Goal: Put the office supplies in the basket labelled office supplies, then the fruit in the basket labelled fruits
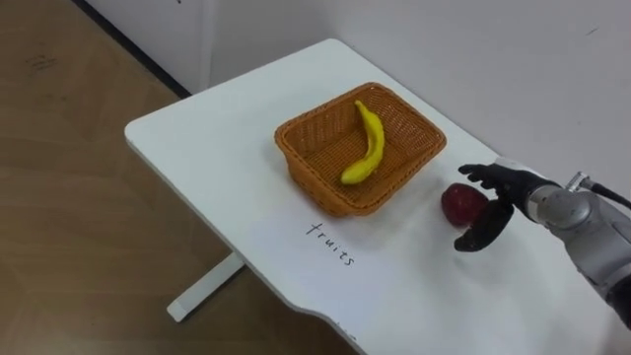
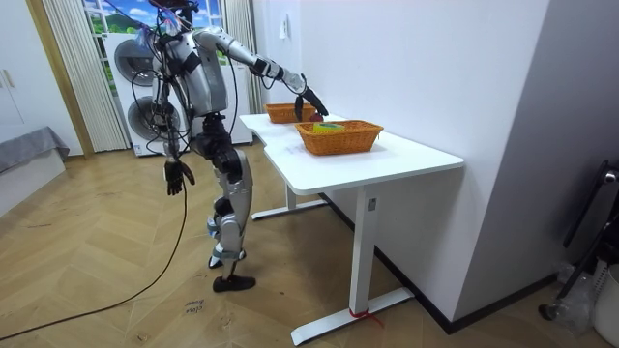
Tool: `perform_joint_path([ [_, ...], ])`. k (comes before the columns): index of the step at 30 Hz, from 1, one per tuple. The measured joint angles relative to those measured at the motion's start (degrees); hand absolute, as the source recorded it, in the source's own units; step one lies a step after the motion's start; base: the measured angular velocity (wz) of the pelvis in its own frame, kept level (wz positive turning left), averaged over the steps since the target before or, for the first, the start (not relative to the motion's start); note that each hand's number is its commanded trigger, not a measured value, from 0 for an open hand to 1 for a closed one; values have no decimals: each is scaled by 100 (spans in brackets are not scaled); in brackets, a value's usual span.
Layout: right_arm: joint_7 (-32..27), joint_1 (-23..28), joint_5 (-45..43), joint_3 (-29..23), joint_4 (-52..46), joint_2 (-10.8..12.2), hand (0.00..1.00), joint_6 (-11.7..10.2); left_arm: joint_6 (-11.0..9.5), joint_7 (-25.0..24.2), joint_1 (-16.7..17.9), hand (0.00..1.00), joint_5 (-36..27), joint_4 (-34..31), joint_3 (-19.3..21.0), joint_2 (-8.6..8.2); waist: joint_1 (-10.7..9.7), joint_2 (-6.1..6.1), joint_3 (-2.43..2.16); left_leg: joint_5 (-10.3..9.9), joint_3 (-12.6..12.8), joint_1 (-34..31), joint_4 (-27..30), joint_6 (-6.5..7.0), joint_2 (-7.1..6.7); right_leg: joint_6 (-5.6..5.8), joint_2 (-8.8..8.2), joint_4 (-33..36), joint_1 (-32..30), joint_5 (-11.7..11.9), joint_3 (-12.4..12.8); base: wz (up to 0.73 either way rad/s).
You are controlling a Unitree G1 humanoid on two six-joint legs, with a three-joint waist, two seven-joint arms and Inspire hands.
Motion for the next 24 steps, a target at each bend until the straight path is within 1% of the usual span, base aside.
perform_joint_path([
  [1, -5, -2, 0, 0, 80, 38, 0, 2, -5, 0, 0, 0, -54, 0, -1, -1, 0, 6, 5, 0, -1, -3, 2, 0, -1, 0, 0, 0, 0, 0, 0, 0],
  [3, -4, -2, -6, 0, 132, 65, 0, 1, -11, 1, -1, 0, -91, -2, -2, -1, 0, 31, 31, 0, -3, -30, 16, -1, -2, 0, 2, 0, -22, 0, 24, 0],
  [5, -11, -2, -6, 0, 131, 65, 0, 2, -9, 16, -13, 0, -92, -8, -1, 0, 0, 34, 33, 1, -1, -98, 33, -3, -2, 0, 2, 0, -87, 0, 34, 0],
  [8, -81, -3, -15, 0, 129, 65, 0, 2, -9, 44, -28, 0, -166, -19, -11, -1, -3, 70, 57, 4, 1, -106, 42, -7, -2, 0, 4, 0, -94, 0, 19, 0],
  [19, -234, -2, -17, 0, 137, 65, 0, -2, -16, 222, -29, 0, -292, -24, -16, -1, 5, 74, 55, 4, -2, -140, 39, -6, -2, 0, 5, -5, -131, 0, 0, 0],
  [22, -314, -3, -14, 0, 321, 70, 0, -61, -47, 236, -27, 0, -291, -25, -21, 3, 54, 95, 47, 4, -2, -140, 44, -6, -2, 0, 5, -5, -128, 0, -14, 0],
  [24, -391, -3, -15, 0, 451, 75, 0, -92, -78, 266, -14, 0, -289, -25, -38, 3, 81, 103, 44, 4, -3, -172, 58, -7, 0, 0, 4, -6, -144, 0, -76, 0],
])
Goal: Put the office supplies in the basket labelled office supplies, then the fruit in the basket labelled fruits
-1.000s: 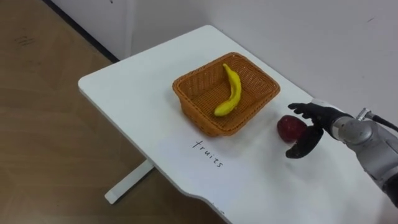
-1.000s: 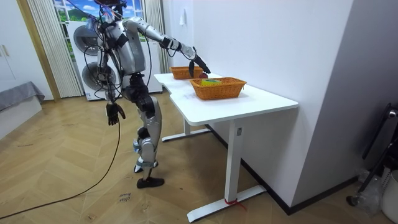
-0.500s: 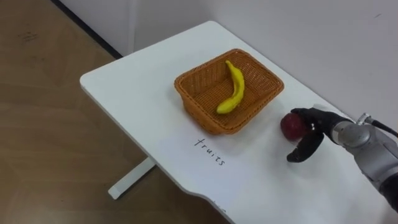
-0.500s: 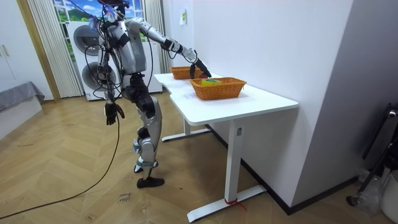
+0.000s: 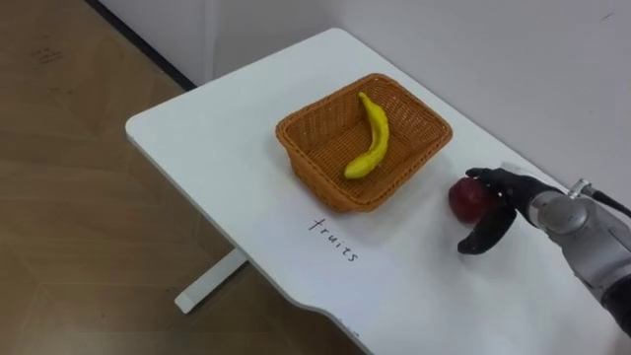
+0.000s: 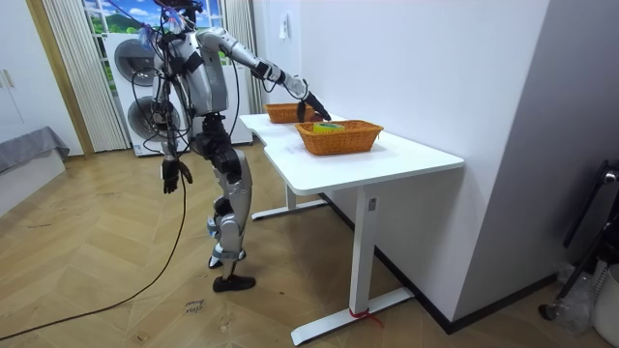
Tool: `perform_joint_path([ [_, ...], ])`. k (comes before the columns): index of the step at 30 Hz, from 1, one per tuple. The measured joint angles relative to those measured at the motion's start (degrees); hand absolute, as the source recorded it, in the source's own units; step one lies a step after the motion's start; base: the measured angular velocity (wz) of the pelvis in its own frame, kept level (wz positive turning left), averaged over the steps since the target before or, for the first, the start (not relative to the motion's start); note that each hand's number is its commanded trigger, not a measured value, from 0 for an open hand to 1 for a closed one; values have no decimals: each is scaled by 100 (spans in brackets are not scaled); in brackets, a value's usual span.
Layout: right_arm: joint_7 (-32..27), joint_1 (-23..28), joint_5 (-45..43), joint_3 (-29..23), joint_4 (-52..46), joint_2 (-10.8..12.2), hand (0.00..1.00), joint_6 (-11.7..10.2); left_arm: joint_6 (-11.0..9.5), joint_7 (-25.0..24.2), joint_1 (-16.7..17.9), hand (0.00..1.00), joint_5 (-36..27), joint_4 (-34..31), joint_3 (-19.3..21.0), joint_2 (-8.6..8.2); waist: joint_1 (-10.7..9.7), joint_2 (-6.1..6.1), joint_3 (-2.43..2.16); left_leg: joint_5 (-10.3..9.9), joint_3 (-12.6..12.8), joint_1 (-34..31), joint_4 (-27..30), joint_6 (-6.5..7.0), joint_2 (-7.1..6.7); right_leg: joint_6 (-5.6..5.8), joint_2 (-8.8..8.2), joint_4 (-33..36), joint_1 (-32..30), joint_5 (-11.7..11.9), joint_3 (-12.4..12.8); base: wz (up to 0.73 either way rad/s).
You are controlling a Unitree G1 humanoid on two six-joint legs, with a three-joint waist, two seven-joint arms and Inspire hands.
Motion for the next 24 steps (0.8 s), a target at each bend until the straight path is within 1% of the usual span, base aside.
perform_joint_path([
  [2, -61, -4, 0, 0, 92, 0, 0, -27, -7, 15, -1, 0, -4, -1, -11, 0, 0, 6, 0, -1, -21, -54, 40, -2, -1, 0, 1, -1, -19, 0, -71, 5],
  [6, -222, -55, -7, 0, 343, 4, 0, -49, -18, 20, -2, 0, 36, -8, -11, 4, 40, 18, -2, 5, -51, -187, 115, -11, -9, 0, 8, 0, -100, 0, -69, 4],
  [9, -352, -103, -6, 0, 349, 4, 0, -50, -27, 23, -5, 0, 27, -68, -88, 3, 38, 10, -8, 12, -50, -357, 187, -22, -7, -3, 11, 11, -238, 2, -72, 1],
  [14, -452, -122, -6, 0, 348, 4, 0, -51, -48, 56, -4, 0, 25, -74, -146, 30, 27, 3, -9, 17, -56, -450, 231, -28, -9, -4, 10, 19, -305, 3, -81, 0],
  [15, -454, -122, -6, 0, 348, 4, 0, -51, -50, 64, -5, 0, 25, -77, -147, 30, 26, -4, -12, 17, -56, -463, 234, -28, -9, -5, 10, 21, -318, 3, -80, 0],
  [16, -455, -126, -5, 0, 348, 4, 0, -50, -55, 78, -4, 0, 30, -88, -149, 29, 35, -20, -23, 16, -54, -502, 250, -29, -5, -7, 11, 32, -351, 4, -78, 0],
  [22, -457, -200, -3, 0, 445, 5, 0, -62, -124, 130, -5, 0, 32, -175, -226, 30, 46, -28, 16, 12, -58, -552, 298, -26, -7, -15, 13, 33, -374, 9, -75, 0],
  [24, -457, -235, -3, 0, 490, 5, 0, -76, -141, 146, -4, 0, 34, -197, -244, 30, 49, -19, 23, 12, -62, -551, 298, -25, -9, -15, 12, 33, -374, 9, -76, 0],
])
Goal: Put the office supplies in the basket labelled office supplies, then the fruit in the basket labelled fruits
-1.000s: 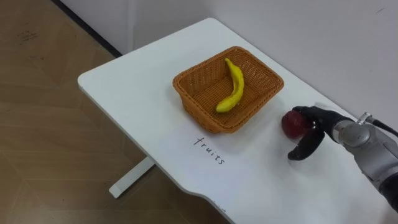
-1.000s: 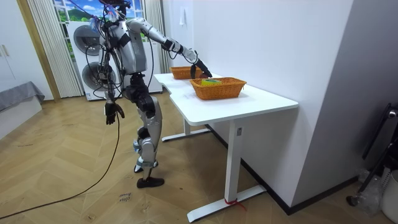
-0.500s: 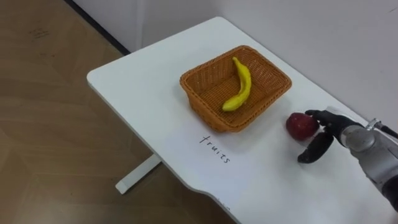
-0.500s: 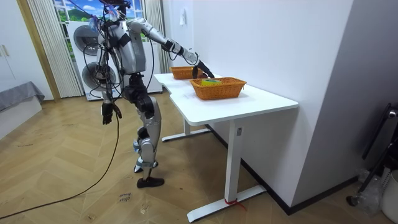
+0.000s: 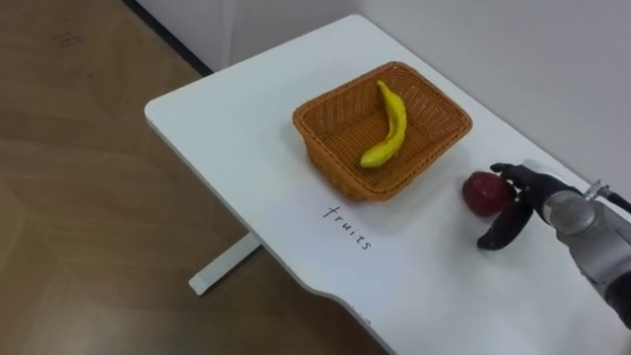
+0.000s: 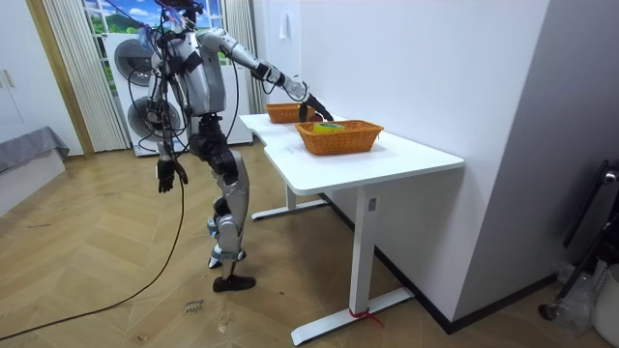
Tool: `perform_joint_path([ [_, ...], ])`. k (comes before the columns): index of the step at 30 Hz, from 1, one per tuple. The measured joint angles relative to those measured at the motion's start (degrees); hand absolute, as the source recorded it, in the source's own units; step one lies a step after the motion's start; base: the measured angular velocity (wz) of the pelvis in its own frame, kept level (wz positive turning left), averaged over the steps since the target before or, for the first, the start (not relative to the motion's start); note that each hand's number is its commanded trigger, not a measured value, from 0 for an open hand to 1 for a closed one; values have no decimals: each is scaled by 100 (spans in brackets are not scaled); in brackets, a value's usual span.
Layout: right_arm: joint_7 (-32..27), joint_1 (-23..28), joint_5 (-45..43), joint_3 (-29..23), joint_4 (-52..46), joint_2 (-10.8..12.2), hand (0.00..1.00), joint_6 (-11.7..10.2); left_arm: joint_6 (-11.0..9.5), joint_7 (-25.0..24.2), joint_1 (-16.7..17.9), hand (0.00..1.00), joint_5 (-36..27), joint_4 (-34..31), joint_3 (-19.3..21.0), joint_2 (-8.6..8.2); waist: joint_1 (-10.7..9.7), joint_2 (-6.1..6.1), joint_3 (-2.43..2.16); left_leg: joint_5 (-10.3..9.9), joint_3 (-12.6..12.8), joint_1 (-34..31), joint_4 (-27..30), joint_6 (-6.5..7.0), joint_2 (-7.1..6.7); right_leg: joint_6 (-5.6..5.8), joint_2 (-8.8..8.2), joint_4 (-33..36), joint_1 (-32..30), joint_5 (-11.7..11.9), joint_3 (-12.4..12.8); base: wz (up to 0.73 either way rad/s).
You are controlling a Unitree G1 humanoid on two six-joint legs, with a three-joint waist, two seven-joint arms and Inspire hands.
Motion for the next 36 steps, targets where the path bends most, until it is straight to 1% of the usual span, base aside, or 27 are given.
perform_joint_path([
  [7, 0, -80, 1, 6, 1, 0, 0, -35, -39, 62, 1, 0, -1, -41, -25, 0, 14, -8, 12, 1, -32, -2, -1, 1, -15, 0, -2, -7, 11, 0, -7, 0],
  [10, 0, -138, 2, 6, 1, 0, 0, -54, -52, 54, 0, 0, -1, -40, -27, 0, 50, -23, 13, 1, -52, 7, -2, 2, -25, 1, -4, -7, 21, 0, 5, 3],
  [15, 2, -142, 2, 6, -5, 0, 0, -112, -130, 40, -1, 0, -11, -33, -27, 0, 69, -44, 32, -2, -110, 45, 1, 8, -48, 2, -12, -17, 80, -1, 5, 6],
  [17, 2, -148, 2, 6, -17, 0, 0, -163, -156, 37, -1, 0, -8, -28, -27, 3, 72, -49, 34, -2, -113, 41, 4, 9, -51, 3, -13, -18, 79, -2, 5, 0],
  [21, 2, -155, 2, 6, -35, 0, 0, -190, -187, 29, -1, 0, -6, -29, -27, 15, 78, -50, 33, -4, -115, 40, 11, 11, -56, 3, -15, -18, 81, -2, 6, 0],
  [31, 61, -156, 1, 19, -137, 0, 0, -196, -158, -87, 0, 0, 8, -30, -27, 30, 100, -47, 33, -5, -132, 29, 40, 11, -61, 3, -15, -19, 89, -1, -12, 0],
  [36, 318, -154, -4, 164, -14, 20, 0, -213, -122, -153, -15, 0, 23, 0, -28, 31, 104, -55, 27, -2, -132, 47, 39, 11, -64, 3, -11, -27, 108, -1, 0, 0],
])
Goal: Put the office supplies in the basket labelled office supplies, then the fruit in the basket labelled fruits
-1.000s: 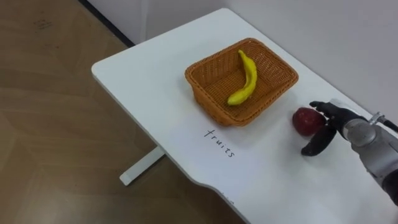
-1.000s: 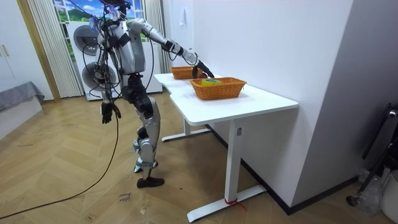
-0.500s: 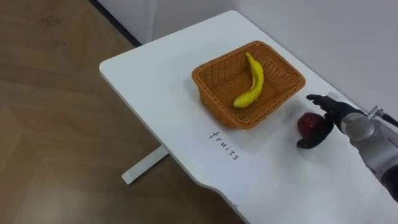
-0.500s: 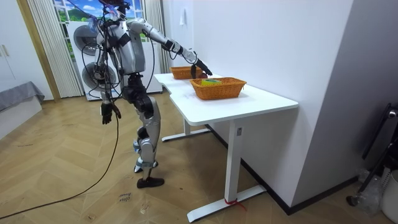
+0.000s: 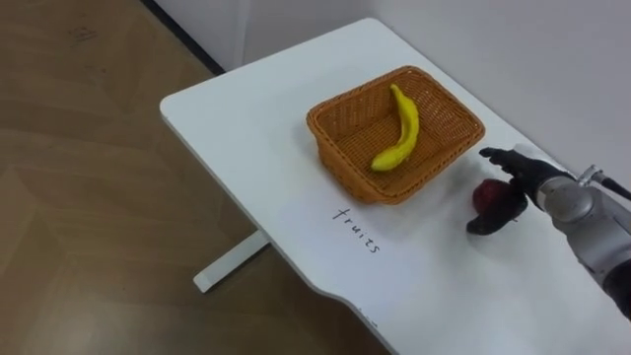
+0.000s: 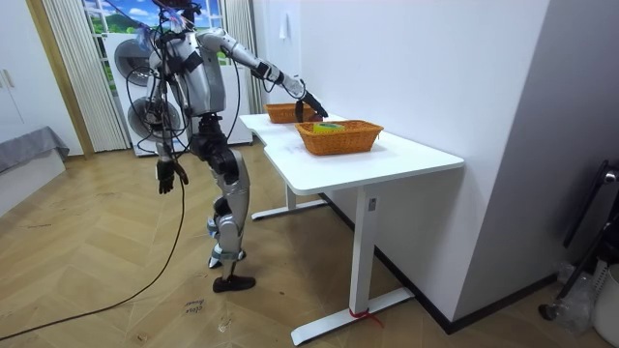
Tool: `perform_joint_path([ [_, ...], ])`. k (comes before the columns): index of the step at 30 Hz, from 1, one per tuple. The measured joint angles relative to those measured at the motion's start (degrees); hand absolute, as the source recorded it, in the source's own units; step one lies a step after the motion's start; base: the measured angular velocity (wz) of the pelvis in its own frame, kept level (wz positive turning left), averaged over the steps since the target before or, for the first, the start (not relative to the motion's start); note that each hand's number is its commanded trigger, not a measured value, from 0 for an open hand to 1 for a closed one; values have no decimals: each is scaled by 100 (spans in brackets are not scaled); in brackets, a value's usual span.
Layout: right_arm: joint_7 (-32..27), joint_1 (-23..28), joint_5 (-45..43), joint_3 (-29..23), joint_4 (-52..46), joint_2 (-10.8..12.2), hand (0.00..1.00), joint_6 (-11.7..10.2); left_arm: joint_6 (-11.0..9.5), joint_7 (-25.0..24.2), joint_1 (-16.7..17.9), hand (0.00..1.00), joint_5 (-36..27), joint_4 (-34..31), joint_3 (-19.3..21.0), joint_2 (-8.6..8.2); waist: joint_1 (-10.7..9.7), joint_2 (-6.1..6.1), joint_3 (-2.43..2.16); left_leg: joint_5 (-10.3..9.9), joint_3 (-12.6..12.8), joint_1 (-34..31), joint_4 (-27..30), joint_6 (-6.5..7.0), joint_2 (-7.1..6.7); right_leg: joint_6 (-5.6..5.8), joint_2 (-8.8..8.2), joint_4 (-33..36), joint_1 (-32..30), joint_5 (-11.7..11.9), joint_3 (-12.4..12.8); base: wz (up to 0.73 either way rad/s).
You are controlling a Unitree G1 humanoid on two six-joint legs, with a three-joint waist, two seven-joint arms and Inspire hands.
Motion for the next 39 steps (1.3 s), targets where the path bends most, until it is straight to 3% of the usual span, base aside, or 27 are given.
perform_joint_path([
  [13, 174, -1, -217, 87, 503, 18, 0, 19, 50, -42, -204, 0, -5, 169, -36, 17, 1, -24, -5, -2, -15, 80, -12, -3, 0, 0, 1, 3, 70, 0, 12, 0],
  [21, 330, -2, -459, 85, 700, 82, 0, 67, 51, -98, -220, 0, -5, 177, -37, 52, -4, -119, 8, 0, -13, 89, -12, -4, 0, 0, 3, 2, 73, 0, 16, 0],
  [39, 354, -8, -662, 83, 719, 96, 0, 63, 53, -156, -229, 0, -4, 194, -122, 125, 5, -106, 17, -1, -15, 89, -12, -5, 2, 0, 6, -1, 72, 0, 20, 0],
])
